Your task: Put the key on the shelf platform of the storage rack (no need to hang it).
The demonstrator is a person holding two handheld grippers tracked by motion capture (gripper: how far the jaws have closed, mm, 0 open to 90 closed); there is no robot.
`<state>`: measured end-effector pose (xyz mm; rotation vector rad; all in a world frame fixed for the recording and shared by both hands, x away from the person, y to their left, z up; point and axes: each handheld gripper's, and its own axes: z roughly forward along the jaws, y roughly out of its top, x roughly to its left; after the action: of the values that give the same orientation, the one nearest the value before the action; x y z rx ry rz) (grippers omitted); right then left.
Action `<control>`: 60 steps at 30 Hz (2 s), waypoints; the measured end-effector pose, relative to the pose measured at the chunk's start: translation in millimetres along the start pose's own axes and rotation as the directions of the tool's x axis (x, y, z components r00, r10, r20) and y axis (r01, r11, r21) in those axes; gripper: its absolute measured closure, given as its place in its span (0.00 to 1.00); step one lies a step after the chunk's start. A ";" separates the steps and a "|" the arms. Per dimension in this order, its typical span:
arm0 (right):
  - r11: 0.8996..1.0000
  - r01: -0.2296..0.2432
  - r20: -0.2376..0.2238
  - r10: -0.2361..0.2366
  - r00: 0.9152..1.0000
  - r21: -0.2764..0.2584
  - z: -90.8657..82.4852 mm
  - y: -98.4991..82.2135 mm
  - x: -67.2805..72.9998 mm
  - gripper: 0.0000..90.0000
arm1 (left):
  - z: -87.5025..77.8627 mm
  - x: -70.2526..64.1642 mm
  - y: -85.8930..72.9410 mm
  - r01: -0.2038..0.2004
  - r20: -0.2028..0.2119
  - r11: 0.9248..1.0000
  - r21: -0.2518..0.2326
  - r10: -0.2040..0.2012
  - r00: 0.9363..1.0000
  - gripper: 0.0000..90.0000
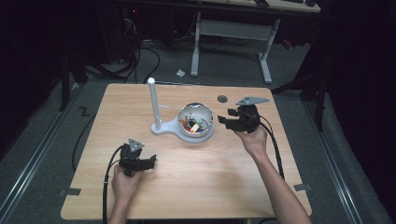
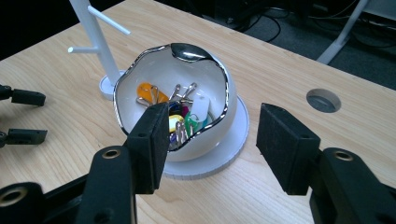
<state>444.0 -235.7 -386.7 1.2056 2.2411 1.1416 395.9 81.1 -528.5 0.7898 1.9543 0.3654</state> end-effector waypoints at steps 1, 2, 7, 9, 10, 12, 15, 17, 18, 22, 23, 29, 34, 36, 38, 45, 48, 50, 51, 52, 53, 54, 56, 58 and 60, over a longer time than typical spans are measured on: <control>1.000 0.000 0.000 0.000 1.000 0.000 0.0 0.0 0.0 0.49 | 0.0 0.0 0.0 0.000 0.000 1.000 0.000 0.000 1.000 0.19; 1.000 0.000 0.003 0.000 1.000 0.004 -1.9 -0.1 -0.6 0.49 | 0.0 0.0 0.0 0.000 0.000 1.000 0.000 0.000 1.000 0.19; 1.000 -0.005 0.014 0.005 1.000 0.000 -14.1 -1.3 -3.4 0.49 | 0.0 -0.1 0.0 0.002 -0.001 1.000 0.000 -0.002 1.000 0.19; 1.000 -0.020 0.018 0.020 1.000 -0.018 -22.0 -3.6 -4.7 0.49 | 0.0 -0.1 0.0 0.001 0.000 1.000 0.001 -0.001 1.000 0.19; 1.000 -0.024 0.020 0.024 1.000 -0.015 -24.0 -4.8 -5.3 0.49 | 0.0 0.0 0.0 0.001 0.000 1.000 0.000 -0.001 1.000 0.19; 1.000 -0.022 0.027 0.023 0.999 -0.012 -27.9 -8.0 -7.0 0.49 | 0.0 0.0 0.0 0.000 0.000 1.000 0.000 0.000 1.000 0.19; 1.000 -0.027 0.034 0.028 0.999 -0.008 -32.2 -11.4 -8.7 0.49 | 0.0 -0.1 0.0 0.001 0.000 1.000 0.000 -0.001 1.000 0.19; 1.000 -0.011 0.063 0.012 0.998 -0.004 -38.7 -14.7 -9.2 0.49 | 0.0 -0.1 -0.1 0.002 -0.001 1.000 0.000 -0.002 1.000 0.19; 1.000 -0.009 0.067 0.009 0.998 -0.005 -41.1 -15.8 -9.2 0.49 | 0.0 -0.1 0.0 0.001 0.000 1.000 0.000 -0.001 1.000 0.19; 1.000 -0.017 0.072 0.018 0.997 -0.016 -49.2 -23.4 -10.7 0.49 | 0.0 -0.1 0.0 0.001 0.000 1.000 0.000 -0.001 1.000 0.19; 1.000 -0.018 0.075 0.019 0.997 -0.016 -51.2 -25.7 -11.6 0.49 | 0.0 -0.1 -0.1 0.001 0.000 1.000 0.000 -0.001 1.000 0.19; 0.999 -0.037 0.079 0.039 0.996 -0.032 -65.4 -30.8 -13.3 0.49 | 0.0 -0.1 -0.1 0.001 0.000 1.000 0.000 -0.001 1.000 0.19; 0.999 -0.032 0.077 0.035 0.996 -0.036 -74.0 -32.5 -9.0 0.49 | 0.0 -0.1 0.0 0.001 0.000 1.000 0.000 -0.001 1.000 0.19; 0.998 -0.032 0.075 0.036 0.997 -0.054 -77.2 -35.7 -8.4 0.50 | 0.0 -0.1 -0.1 0.001 -0.001 1.000 0.000 -0.001 1.000 0.19; 0.998 -0.044 0.076 0.048 0.996 -0.053 -79.3 -40.1 -8.2 0.50 | 0.0 -0.1 -0.1 0.002 0.000 1.000 0.000 -0.002 1.000 0.19; 0.997 -0.045 0.079 0.050 0.996 -0.055 -87.5 -46.5 -6.1 0.50 | 0.0 -0.1 -0.1 0.001 -0.001 1.000 0.000 -0.001 1.000 0.19; 0.997 -0.055 0.073 0.059 0.996 -0.055 -90.6 -55.5 -4.4 0.50 | 0.0 -0.2 -0.1 0.002 -0.001 1.000 0.000 -0.002 1.000 0.19; 0.996 -0.066 0.070 0.070 0.995 -0.061 -92.3 -60.5 -4.5 0.50 | 0.0 -0.2 -0.1 0.002 -0.001 1.000 0.000 -0.002 1.000 0.19; 0.996 -0.069 0.069 0.073 0.995 -0.063 -93.0 -62.5 -4.8 0.50 | 0.0 -0.2 -0.2 0.003 -0.001 1.000 0.000 -0.003 1.000 0.19; 0.995 -0.077 0.067 0.081 0.994 -0.063 -93.8 -64.4 -4.9 0.50 | 0.0 -0.2 -0.1 0.002 -0.001 1.000 0.000 -0.002 1.000 0.19; 0.995 -0.077 0.067 0.081 0.994 -0.063 -93.8 -64.4 -4.9 0.50 | 0.0 -0.2 -0.1 0.002 -0.001 1.000 0.000 -0.002 1.000 0.19; 0.995 -0.081 0.066 0.085 0.994 -0.064 -95.6 -66.9 -4.8 0.49 | 0.0 -0.2 -0.2 0.001 -0.001 1.000 0.000 -0.001 1.000 0.19; 0.994 -0.083 0.062 0.088 0.994 -0.072 -96.9 -70.0 -4.2 0.49 | 0.0 -0.2 -0.2 0.002 -0.001 1.000 0.000 -0.002 1.000 0.19; 0.994 -0.090 0.056 0.094 0.994 -0.066 -96.3 -73.4 -3.5 0.49 | 0.0 -0.1 -0.1 0.001 0.000 1.000 0.000 -0.001 1.000 0.19; 0.994 -0.092 0.054 0.095 0.994 -0.062 -95.2 -77.1 -3.4 0.49 | 0.0 -0.2 -0.2 0.002 -0.001 1.000 0.000 -0.002 1.000 0.19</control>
<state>345.9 -309.1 -389.1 1.3142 2.1140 1.1850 395.9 80.8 -528.5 0.7879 1.9557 0.3650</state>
